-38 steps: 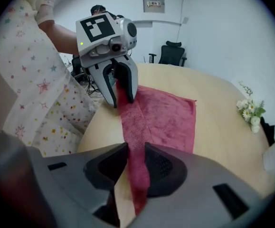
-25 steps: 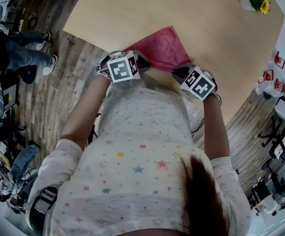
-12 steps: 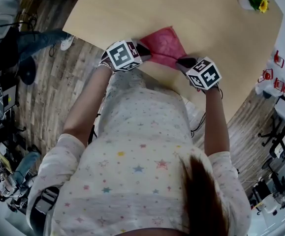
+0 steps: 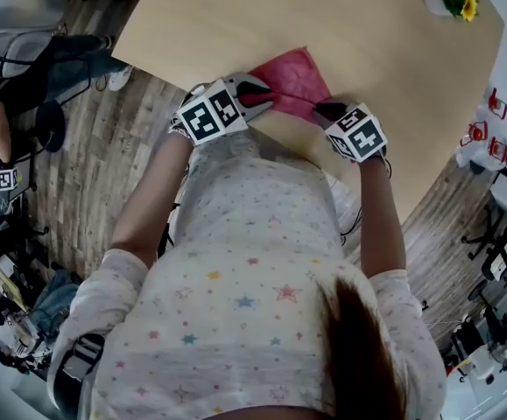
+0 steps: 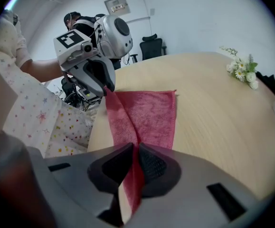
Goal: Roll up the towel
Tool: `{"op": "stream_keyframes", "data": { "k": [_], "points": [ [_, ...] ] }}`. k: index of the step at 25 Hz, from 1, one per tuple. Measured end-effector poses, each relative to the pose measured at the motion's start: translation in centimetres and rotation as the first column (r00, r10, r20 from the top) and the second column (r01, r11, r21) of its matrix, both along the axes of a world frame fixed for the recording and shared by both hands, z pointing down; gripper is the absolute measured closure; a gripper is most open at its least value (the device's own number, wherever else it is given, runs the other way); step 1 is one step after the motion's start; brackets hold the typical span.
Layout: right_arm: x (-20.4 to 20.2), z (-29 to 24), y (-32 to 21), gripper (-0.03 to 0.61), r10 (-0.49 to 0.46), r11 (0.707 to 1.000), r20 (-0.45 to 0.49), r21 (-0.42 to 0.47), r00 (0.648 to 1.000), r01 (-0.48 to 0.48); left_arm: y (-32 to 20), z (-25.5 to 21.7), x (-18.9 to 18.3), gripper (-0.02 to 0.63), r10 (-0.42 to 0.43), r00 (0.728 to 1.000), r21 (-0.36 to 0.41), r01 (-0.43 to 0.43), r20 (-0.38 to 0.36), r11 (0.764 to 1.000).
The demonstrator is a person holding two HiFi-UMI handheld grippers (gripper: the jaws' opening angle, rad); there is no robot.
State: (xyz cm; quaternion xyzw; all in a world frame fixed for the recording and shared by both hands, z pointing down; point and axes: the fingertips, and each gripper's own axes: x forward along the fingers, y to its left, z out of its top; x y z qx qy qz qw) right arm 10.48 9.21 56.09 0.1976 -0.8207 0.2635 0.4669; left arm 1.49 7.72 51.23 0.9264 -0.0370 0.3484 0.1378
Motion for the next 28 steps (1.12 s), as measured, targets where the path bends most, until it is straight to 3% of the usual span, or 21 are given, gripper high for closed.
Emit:
{"op": "stream_keyframes", "data": {
  "k": [6,11,14,20,23,25,28],
  "points": [
    [0.2,-0.2,-0.2,0.527,0.009,1.000,0.000,0.007,1.000,-0.009,1.9,4.3,0.0,0.535,0.084,0.984,0.019,-0.088,0.155,0.996],
    [0.2,-3.2,-0.9,0.487,-0.021,0.992,0.034,0.127,0.999,0.016,1.7,4.8,0.2,0.534,0.075,0.986,0.015,-0.078,0.151,0.997],
    [-1.5,-4.5,0.2,0.486,-0.065,0.989,0.085,0.142,0.994,0.052,1.6,4.6,-0.1,0.534,0.076,0.986,0.013,-0.079,0.151,0.997],
    [-1.3,-0.4,2.3,0.431,-0.160,0.972,-0.078,0.164,0.984,0.171,2.0,4.6,0.1,0.504,0.104,0.983,0.005,-0.106,0.154,0.994],
    [-1.0,-0.2,1.8,0.464,-0.142,0.968,-0.090,0.196,0.986,0.158,2.8,4.7,0.0,0.439,0.165,0.972,0.019,-0.170,0.169,0.985],
    [-0.9,-0.4,1.7,0.496,-0.143,0.966,-0.093,0.202,0.985,0.159,2.7,4.9,-0.2,0.439,0.165,0.969,0.048,-0.177,0.182,0.983],
    [-0.8,-0.5,2.3,0.545,-0.157,0.972,-0.079,0.165,0.984,0.169,2.2,4.7,-0.4,0.537,0.138,0.974,0.040,-0.147,0.180,0.988]
  ]
}}
